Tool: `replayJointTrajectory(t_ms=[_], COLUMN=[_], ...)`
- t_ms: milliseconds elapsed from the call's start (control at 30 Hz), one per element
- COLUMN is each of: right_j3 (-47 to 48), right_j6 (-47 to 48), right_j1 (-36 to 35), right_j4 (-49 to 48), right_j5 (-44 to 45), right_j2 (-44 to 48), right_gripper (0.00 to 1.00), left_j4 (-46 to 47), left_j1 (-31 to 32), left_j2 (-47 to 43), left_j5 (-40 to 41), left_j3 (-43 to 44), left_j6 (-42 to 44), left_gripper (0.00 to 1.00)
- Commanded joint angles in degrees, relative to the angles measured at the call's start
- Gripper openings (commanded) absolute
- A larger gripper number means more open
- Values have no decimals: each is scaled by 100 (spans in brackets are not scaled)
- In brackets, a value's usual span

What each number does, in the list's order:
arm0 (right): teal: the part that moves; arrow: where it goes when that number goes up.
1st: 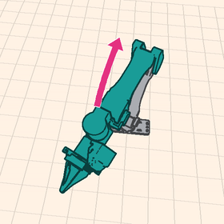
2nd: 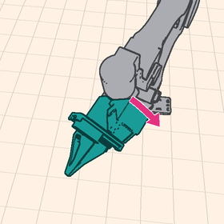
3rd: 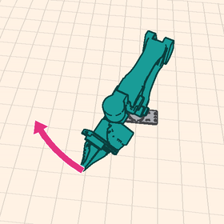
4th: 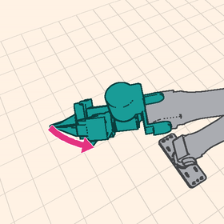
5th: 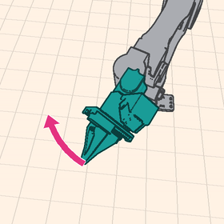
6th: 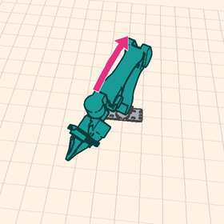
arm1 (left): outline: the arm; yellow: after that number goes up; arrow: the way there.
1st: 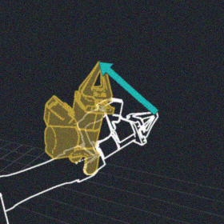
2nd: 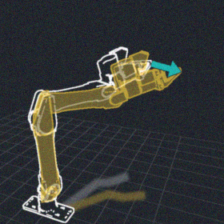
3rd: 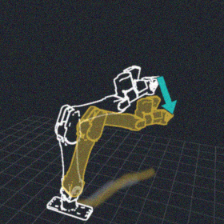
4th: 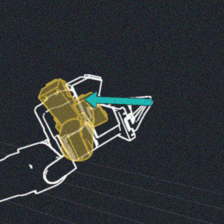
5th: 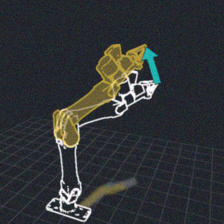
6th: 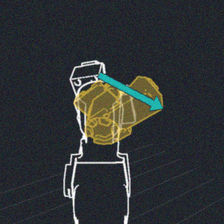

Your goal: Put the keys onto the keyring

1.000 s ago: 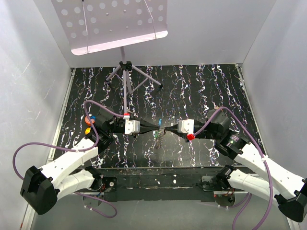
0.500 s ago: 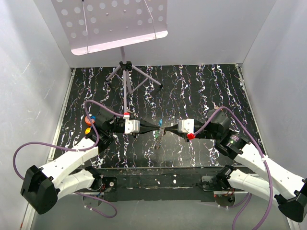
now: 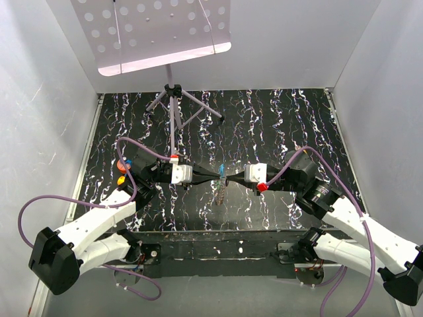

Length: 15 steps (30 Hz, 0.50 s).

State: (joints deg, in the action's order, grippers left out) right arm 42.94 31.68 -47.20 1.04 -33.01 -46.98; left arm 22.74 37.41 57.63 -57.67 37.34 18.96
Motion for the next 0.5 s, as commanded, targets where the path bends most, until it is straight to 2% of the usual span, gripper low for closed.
replayJointTrajectory(t_ms=[0, 467], right_j3=[180, 180], right_j6=[-39, -30], right_j1=[-8, -9], right_j4=[-587, -631], right_j5=[-109, -179], right_j2=[-4, 5], right_gripper=[1, 1], left_j4=[99, 55], left_j1=[12, 12], left_j2=[21, 82], left_j5=[-122, -131], left_j3=[115, 168], left_j6=[-42, -85], left_gripper=[0, 0])
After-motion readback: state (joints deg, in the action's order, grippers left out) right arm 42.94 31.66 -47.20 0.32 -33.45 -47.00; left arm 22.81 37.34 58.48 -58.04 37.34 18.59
